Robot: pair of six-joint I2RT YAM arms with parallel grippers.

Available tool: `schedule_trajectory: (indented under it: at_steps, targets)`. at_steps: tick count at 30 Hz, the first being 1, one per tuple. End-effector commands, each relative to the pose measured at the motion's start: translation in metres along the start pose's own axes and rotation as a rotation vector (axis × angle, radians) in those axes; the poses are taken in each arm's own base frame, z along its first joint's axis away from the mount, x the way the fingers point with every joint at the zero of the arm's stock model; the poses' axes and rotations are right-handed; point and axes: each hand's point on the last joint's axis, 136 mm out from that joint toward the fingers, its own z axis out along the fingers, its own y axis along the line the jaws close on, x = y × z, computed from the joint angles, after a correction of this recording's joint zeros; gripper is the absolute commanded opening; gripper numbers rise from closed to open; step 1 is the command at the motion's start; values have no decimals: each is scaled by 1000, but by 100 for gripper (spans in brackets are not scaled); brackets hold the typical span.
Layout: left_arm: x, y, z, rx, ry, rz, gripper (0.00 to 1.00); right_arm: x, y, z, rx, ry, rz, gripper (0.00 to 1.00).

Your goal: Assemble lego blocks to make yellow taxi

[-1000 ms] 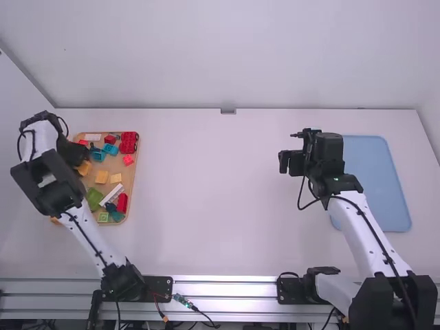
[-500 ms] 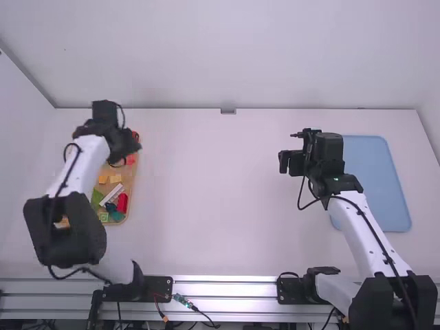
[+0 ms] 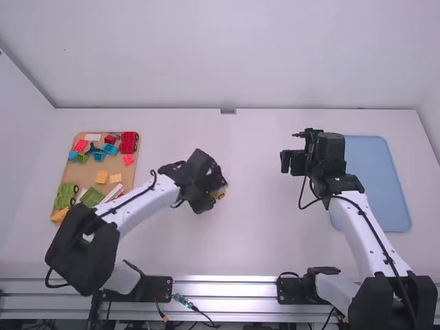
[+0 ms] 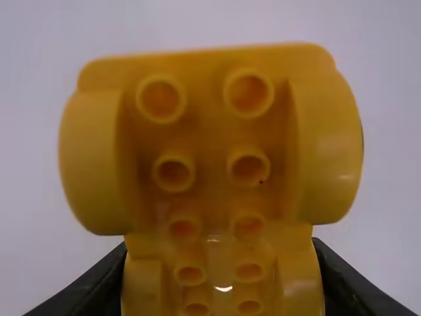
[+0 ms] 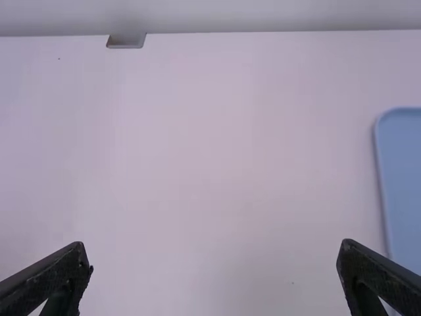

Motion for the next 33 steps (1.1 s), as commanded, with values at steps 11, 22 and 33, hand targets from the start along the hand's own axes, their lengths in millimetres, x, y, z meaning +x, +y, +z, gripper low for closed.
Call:
schedule_trajectory:
  at_steps: [11, 22, 33]
  targets:
    - [29, -15, 56, 53, 233, 391, 1, -11, 1, -4, -2, -26, -2, 99]
    - [13, -9, 68, 83, 248, 470, 6, -10, 1, -4, -1, -22, -1, 99]
    - [11, -11, 78, 105, 236, 524, 25, -10, 1, -4, -2, -21, -1, 99]
